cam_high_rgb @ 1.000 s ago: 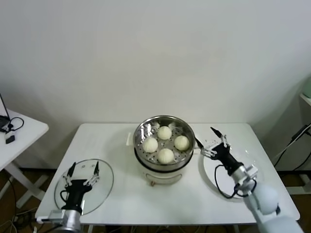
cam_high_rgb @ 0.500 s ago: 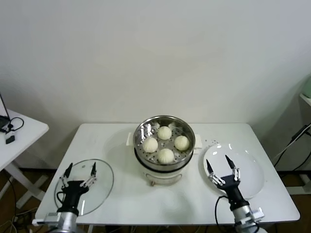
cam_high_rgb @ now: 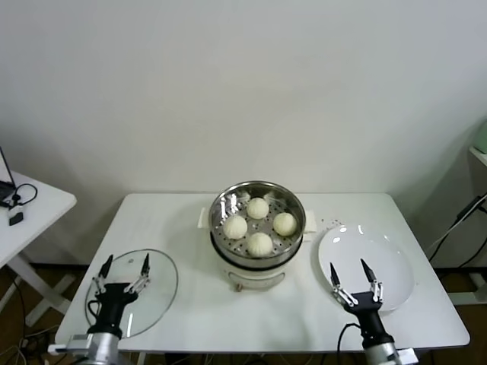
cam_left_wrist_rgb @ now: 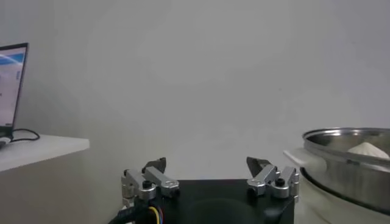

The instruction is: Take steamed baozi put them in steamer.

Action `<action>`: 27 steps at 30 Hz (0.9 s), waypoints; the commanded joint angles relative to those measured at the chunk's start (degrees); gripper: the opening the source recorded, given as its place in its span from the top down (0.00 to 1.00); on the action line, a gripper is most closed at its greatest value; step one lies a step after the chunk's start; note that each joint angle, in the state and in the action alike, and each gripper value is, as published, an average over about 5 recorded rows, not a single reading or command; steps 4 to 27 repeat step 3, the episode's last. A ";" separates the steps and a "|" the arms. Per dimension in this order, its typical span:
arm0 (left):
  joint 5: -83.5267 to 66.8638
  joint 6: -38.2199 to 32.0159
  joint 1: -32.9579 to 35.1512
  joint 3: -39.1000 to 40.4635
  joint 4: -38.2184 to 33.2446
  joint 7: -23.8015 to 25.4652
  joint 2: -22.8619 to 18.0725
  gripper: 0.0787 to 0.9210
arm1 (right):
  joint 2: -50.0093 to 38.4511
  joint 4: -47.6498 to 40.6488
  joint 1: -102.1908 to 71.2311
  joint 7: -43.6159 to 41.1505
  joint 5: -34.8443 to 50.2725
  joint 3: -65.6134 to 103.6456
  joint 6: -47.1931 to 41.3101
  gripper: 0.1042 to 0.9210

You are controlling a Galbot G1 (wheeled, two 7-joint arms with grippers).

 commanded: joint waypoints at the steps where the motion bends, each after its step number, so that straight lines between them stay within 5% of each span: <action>1: -1.34 -0.15 0.00 -0.07 0.22 1.01 -0.07 0.12 | 1.46 0.35 -1.61 -0.05 -0.40 0.61 0.72 0.12; 27: -1.54 -0.11 -0.01 -0.02 0.31 1.00 -0.09 0.12 | 1.43 0.47 -1.59 -0.07 -0.41 0.58 0.60 0.12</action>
